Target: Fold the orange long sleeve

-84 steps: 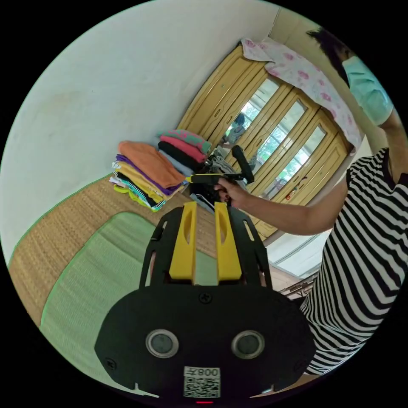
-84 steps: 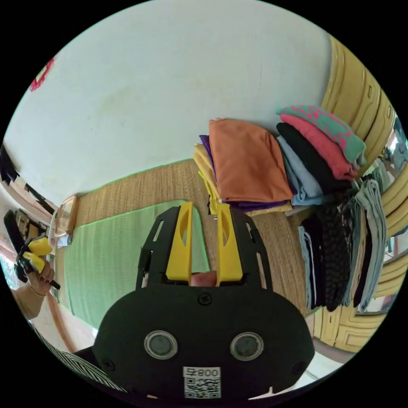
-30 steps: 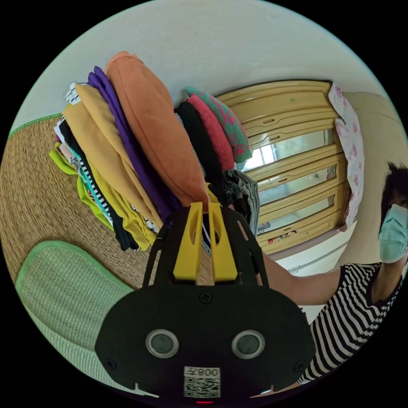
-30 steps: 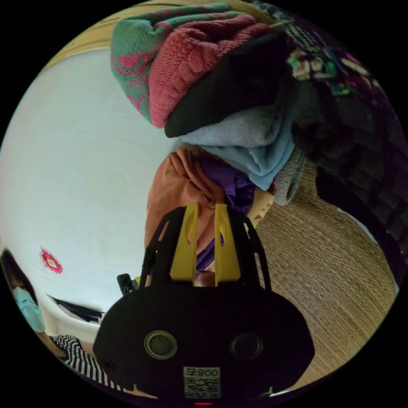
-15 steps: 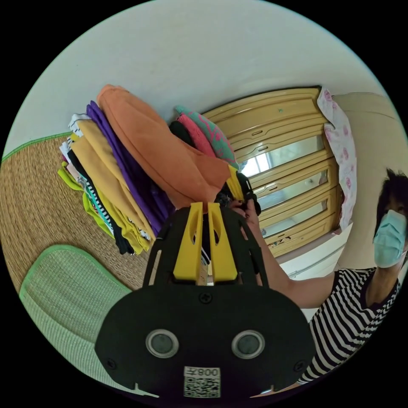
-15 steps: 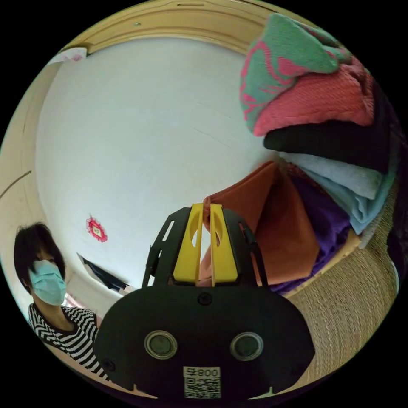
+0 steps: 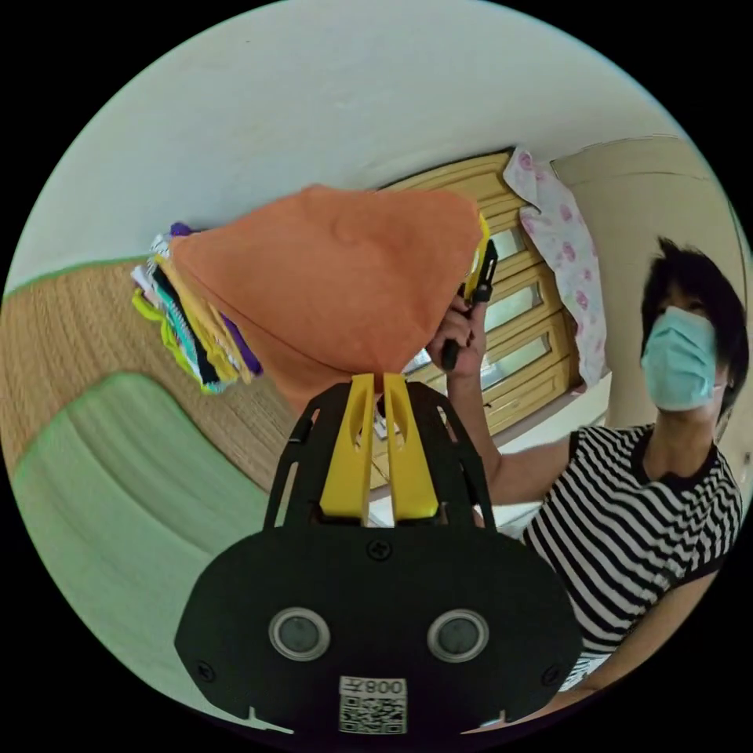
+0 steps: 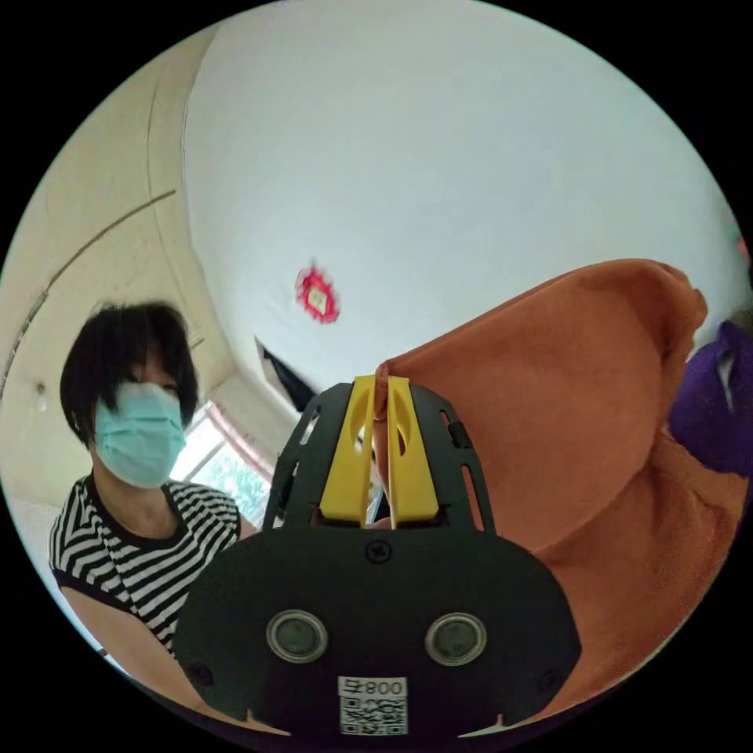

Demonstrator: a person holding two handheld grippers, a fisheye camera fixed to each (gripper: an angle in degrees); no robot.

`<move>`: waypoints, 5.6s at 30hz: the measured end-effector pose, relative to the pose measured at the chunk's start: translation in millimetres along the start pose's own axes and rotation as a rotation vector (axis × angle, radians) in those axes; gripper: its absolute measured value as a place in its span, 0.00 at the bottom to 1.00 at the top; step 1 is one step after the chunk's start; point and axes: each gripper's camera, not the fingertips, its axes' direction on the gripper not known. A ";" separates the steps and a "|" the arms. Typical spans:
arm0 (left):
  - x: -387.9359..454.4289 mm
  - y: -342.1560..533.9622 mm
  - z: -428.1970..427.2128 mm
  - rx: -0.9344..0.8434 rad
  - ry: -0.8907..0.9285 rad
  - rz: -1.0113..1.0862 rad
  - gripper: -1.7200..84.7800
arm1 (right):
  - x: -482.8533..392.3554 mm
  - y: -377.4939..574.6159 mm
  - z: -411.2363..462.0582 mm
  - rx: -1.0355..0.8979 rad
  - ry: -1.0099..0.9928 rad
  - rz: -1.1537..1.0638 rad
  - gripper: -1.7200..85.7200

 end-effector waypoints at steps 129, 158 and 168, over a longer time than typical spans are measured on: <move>-636.7 461.9 -121.1 0.597 -0.765 -0.176 0.08 | -477.8 -206.4 -55.0 -0.397 1.044 0.010 0.05; -979.5 418.1 112.7 0.275 -0.578 -0.572 0.04 | -337.1 61.8 345.5 -1.065 0.836 -0.374 0.07; -979.0 381.4 114.7 0.442 -0.493 -0.422 0.03 | -367.8 1.1 213.3 -0.657 0.734 -0.207 0.03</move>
